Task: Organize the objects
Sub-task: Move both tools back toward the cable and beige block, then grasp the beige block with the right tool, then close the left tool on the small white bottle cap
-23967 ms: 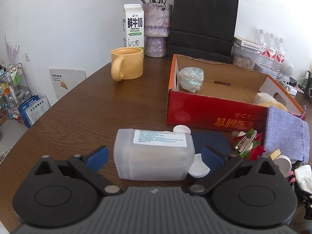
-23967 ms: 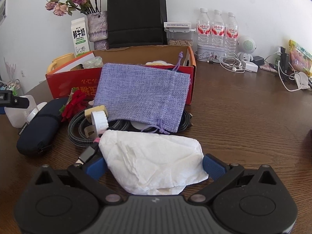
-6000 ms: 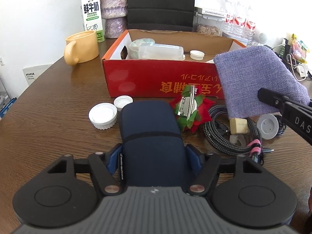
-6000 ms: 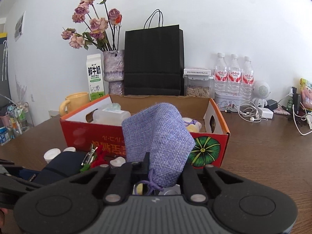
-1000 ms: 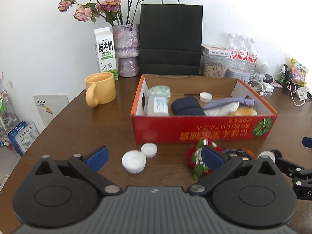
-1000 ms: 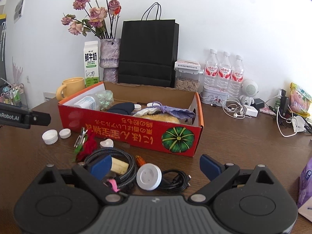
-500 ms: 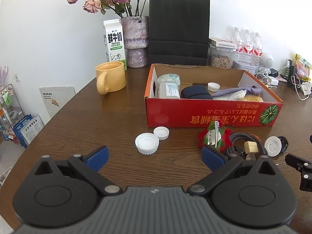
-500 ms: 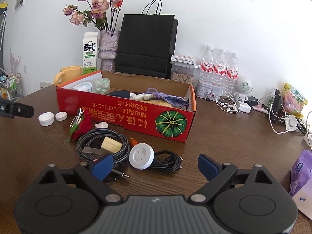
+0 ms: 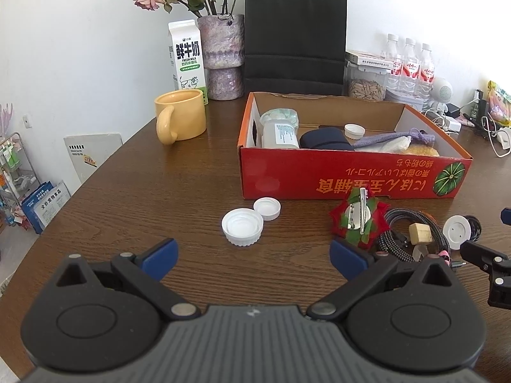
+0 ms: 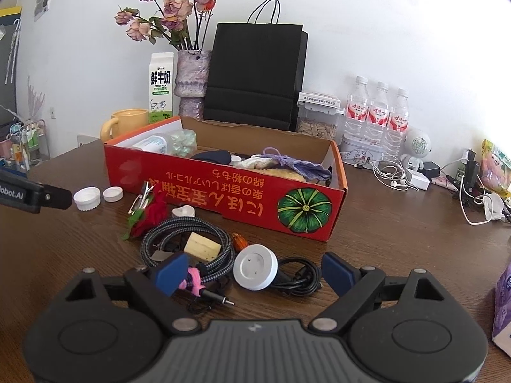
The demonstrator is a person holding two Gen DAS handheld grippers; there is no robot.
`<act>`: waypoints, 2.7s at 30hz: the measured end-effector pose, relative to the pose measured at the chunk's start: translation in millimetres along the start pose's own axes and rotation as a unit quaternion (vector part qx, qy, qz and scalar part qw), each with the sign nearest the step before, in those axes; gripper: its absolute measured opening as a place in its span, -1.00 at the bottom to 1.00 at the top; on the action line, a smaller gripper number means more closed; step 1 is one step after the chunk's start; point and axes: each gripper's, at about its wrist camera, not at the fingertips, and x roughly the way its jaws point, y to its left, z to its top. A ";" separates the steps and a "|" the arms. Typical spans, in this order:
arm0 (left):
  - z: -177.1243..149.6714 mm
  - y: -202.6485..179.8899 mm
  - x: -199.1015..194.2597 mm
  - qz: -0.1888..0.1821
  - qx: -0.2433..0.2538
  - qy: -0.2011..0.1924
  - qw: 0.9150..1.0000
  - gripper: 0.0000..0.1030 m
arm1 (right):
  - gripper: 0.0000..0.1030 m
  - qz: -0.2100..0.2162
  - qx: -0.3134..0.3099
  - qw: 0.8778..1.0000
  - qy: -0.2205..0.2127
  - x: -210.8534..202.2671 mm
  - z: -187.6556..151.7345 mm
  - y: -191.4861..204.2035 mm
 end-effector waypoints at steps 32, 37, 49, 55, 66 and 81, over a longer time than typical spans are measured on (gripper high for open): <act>-4.1 36.4 59.7 0.023 -0.039 0.039 0.998 1.00 | -0.19 0.068 0.006 0.997 0.026 61.4 14.7 24.3; -5.9 40.4 71.8 0.026 -0.045 0.047 0.998 1.00 | -0.35 0.079 0.010 0.997 0.012 58.8 14.4 23.1; -5.7 46.8 70.2 0.027 -0.058 0.024 0.998 1.00 | -0.38 0.078 0.017 0.997 0.020 65.4 9.8 22.3; 4.1 54.0 52.6 0.031 -0.077 -0.011 0.996 0.72 | -0.38 0.078 0.017 0.997 0.020 65.4 9.8 22.2; -8.0 59.1 57.2 0.042 -0.062 0.023 0.997 -0.08 | -0.37 0.078 0.016 0.997 0.020 65.4 9.8 22.5; -5.5 46.0 34.0 0.006 -0.055 0.002 0.998 0.39 | -0.37 0.078 0.016 0.997 0.020 65.3 9.6 22.7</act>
